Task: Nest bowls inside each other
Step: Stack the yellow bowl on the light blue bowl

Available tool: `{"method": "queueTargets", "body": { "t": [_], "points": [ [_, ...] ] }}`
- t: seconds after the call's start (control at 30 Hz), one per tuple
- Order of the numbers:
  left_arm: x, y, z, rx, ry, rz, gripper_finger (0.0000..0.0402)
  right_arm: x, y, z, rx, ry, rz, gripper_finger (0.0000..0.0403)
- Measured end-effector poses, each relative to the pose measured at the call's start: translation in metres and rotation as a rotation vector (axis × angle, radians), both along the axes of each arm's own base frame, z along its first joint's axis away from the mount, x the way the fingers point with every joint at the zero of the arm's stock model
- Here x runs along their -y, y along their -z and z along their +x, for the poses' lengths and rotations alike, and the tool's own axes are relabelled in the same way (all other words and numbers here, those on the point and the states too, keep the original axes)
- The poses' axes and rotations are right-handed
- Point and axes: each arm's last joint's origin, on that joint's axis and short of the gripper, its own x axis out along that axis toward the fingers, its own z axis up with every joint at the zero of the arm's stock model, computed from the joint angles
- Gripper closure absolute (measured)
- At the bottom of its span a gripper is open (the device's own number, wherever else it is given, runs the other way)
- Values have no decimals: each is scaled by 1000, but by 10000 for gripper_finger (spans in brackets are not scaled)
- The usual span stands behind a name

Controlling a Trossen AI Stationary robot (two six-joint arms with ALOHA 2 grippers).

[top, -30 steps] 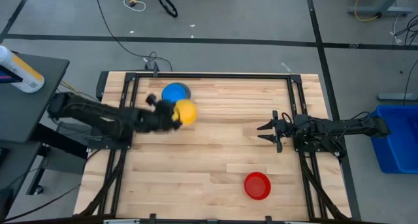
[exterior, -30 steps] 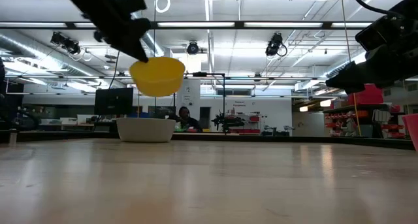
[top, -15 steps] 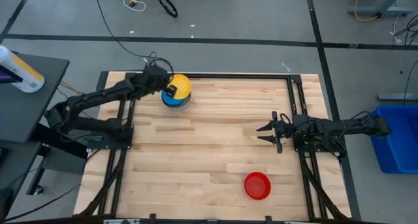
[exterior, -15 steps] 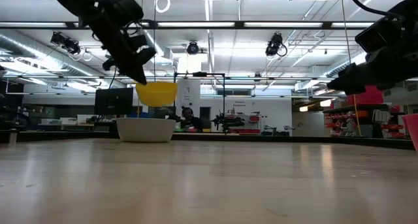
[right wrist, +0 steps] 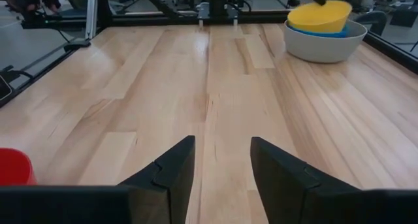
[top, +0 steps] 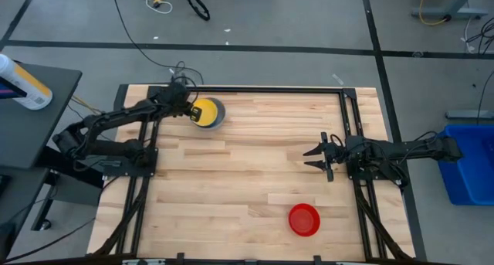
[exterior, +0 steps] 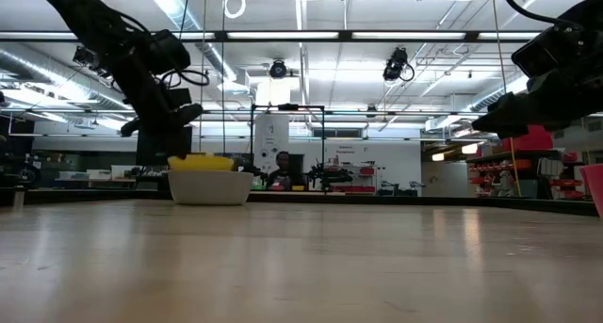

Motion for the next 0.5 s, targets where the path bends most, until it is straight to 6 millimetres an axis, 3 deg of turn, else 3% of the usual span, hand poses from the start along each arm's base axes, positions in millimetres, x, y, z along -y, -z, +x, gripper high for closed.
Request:
{"method": "queueTargets", "body": {
  "t": [0.3, 0.5],
  "points": [
    [4, 14, -3, 33, -2, -13, 391, 0, 0, 0, 0, 2, 6, 245],
    [3, 12, -2, 53, -5, 8, 307, 0, 0, 0, -1, 6, 20, 245]
  ]
}}
